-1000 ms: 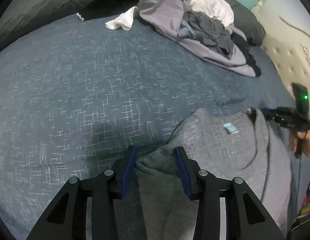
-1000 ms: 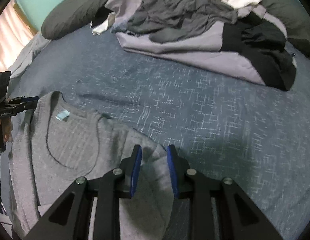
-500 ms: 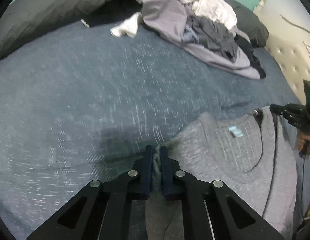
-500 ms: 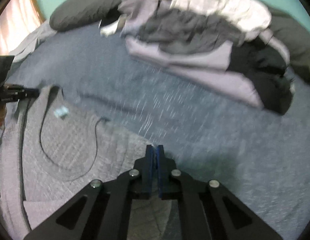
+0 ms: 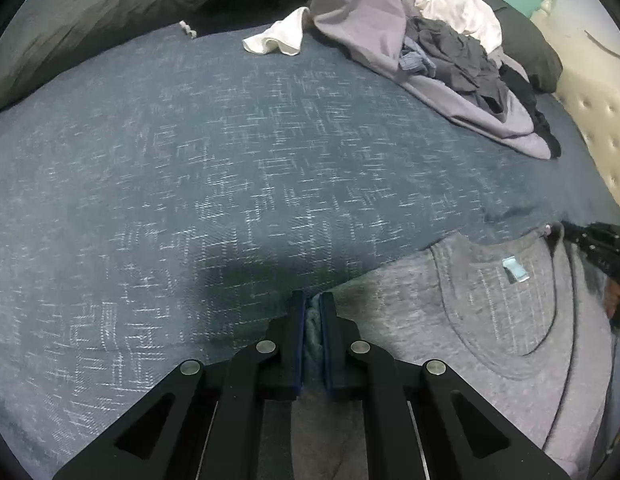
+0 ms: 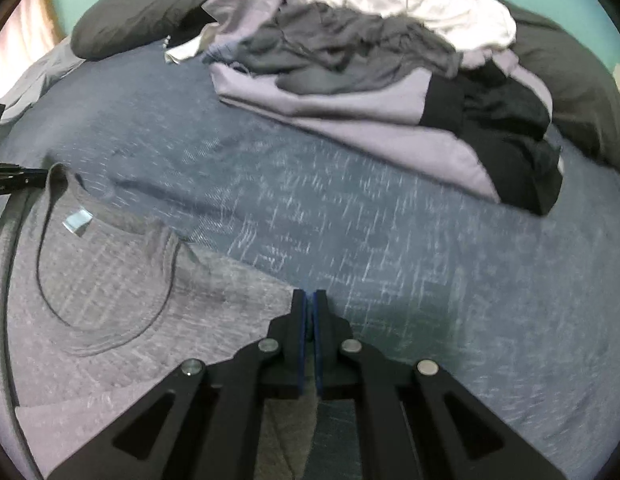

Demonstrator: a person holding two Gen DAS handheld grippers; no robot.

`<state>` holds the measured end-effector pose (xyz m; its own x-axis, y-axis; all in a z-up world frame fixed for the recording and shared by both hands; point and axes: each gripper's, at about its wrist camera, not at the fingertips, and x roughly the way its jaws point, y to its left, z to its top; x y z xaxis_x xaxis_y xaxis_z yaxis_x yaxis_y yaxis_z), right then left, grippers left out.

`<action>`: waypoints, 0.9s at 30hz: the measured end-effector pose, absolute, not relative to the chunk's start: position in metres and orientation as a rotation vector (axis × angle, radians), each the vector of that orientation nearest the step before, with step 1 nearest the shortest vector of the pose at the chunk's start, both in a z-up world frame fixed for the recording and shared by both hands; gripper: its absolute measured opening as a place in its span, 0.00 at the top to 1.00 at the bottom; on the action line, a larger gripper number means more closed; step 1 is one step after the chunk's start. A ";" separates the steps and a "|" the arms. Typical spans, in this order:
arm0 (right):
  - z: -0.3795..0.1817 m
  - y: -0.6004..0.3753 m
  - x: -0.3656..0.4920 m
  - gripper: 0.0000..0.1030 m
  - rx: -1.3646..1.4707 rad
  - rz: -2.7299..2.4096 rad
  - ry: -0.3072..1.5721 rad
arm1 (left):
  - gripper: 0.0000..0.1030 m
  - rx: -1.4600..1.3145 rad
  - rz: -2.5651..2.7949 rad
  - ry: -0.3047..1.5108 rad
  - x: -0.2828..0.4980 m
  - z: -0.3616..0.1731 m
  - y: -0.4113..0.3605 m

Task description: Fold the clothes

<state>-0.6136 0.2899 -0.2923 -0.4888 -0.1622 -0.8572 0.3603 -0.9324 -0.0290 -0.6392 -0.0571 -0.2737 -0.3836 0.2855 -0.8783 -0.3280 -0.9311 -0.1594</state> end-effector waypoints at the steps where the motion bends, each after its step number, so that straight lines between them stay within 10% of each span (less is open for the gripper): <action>1: -0.294 0.289 -0.614 0.97 1.386 -2.455 0.282 | 0.89 -1.472 2.341 0.035 -0.639 -0.271 -0.060; 6: -0.279 0.295 -0.611 0.94 1.364 -2.474 0.164 | 0.68 -1.403 2.379 -0.132 -0.628 -0.248 -0.087; 19: -0.257 0.295 -0.590 0.93 1.331 -2.487 0.150 | 0.59 -1.432 2.237 0.054 -0.582 -0.254 -0.078; 21: -0.260 0.295 -0.586 0.93 1.344 -2.480 0.156 | 0.68 -1.433 2.233 -0.019 -0.585 -0.257 -0.083; 22: -0.261 0.296 -0.584 0.93 1.347 -2.477 0.158 | 0.88 -1.433 2.230 -0.048 -0.586 -0.258 -0.086; 27: -0.264 0.301 -0.575 0.93 1.354 -2.471 0.175 | 0.94 -1.422 2.227 -0.096 -0.587 -0.256 -0.092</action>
